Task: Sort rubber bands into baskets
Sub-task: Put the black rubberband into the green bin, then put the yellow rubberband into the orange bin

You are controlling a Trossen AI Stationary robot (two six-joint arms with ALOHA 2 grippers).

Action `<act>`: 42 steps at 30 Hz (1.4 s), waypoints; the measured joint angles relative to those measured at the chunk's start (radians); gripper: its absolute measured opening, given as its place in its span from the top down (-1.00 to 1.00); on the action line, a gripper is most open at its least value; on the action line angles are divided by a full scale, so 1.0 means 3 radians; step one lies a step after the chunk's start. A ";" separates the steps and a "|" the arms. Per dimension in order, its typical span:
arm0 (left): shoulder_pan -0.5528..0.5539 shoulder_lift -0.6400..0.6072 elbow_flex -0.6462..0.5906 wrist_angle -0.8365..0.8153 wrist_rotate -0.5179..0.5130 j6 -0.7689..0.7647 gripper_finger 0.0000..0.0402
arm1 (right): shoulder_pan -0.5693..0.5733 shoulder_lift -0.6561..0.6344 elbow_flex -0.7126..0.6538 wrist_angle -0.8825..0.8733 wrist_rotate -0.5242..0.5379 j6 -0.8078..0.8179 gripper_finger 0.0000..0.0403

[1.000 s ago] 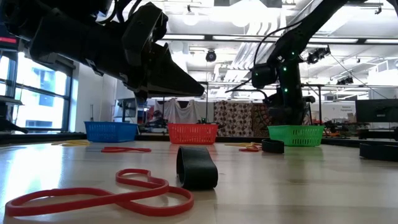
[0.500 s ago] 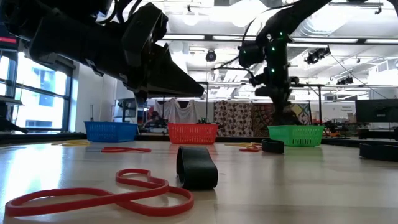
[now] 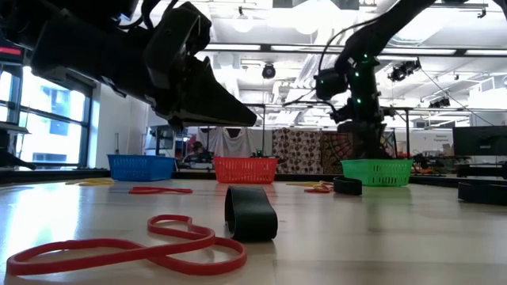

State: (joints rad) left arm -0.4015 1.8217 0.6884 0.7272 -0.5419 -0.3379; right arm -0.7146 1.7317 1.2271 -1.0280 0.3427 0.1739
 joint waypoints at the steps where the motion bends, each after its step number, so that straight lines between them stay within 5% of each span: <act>1: 0.0000 0.0000 0.0000 -0.0001 0.0000 -0.0001 0.99 | -0.0016 0.0000 -0.0034 0.0013 -0.0010 0.0001 1.00; 7: 0.0001 0.0000 0.0000 -0.0001 0.0000 0.0001 0.99 | -0.0040 0.0000 -0.0156 0.0010 -0.0015 -0.0034 0.90; 19: 0.0053 0.0000 0.0000 -0.0002 0.0023 0.0010 0.99 | -0.0031 0.0000 -0.0157 -0.0018 0.0202 -0.0083 0.26; 23: 0.0053 0.0000 0.0000 -0.0020 0.0027 0.0074 0.99 | 0.0020 -0.0056 -0.0157 -0.0004 0.0340 -0.0294 0.36; 31: 0.0052 0.0000 0.0000 -0.0112 0.0027 0.0074 0.99 | 0.0269 -0.0623 -0.0157 0.0268 0.0198 -0.0466 0.96; 42: 0.0050 0.0000 0.0000 -0.0210 0.0026 0.0057 0.99 | 0.1028 -0.1213 -0.0157 0.0877 0.0139 -0.0446 0.98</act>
State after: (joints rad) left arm -0.3866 1.8217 0.6884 0.6641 -0.5341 -0.3206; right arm -0.4061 1.3678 1.1801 -0.7649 0.3844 0.0402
